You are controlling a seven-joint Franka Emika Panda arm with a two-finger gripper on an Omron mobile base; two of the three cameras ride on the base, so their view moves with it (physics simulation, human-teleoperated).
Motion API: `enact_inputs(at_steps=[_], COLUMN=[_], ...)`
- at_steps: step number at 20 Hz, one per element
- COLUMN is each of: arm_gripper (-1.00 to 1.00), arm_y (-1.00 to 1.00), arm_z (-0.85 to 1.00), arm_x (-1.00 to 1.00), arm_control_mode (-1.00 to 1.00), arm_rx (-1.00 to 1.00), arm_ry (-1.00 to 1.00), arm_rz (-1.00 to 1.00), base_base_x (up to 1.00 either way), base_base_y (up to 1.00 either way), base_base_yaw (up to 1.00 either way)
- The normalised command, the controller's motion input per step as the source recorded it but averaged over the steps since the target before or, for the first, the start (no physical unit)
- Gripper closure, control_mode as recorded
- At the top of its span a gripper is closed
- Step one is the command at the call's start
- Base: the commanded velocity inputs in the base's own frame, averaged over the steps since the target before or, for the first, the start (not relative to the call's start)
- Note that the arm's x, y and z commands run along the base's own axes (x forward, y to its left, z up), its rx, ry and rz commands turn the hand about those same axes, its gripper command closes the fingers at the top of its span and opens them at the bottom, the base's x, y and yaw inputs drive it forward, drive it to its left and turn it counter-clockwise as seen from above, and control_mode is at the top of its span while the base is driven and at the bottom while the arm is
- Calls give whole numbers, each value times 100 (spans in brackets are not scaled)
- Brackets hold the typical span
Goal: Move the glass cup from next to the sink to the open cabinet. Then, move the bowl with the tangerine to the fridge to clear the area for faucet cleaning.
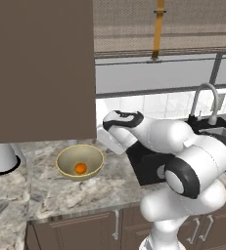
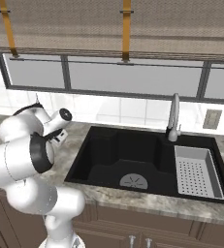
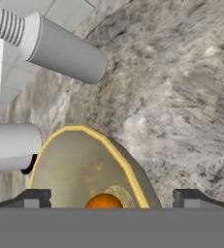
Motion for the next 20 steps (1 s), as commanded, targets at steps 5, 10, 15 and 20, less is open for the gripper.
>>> enact_inputs(at_steps=[5, 10, 15, 20], arm_gripper=[-100, -100, -100, -100], arm_y=[4, -14, -4, 9], arm_z=[-19, -44, -20, -16], arm_x=[7, 0, 0, 20], arm_control_mode=[-100, -100, -100, -100], arm_rx=[-7, -9, -6, 0], arm_ry=[5, 2, 0, 0], arm_rz=[0, 0, 0, 0], base_base_x=[0, 0, 0, 0], base_base_y=[0, 0, 0, 0], base_base_yaw=[0, 0, 0, 0])
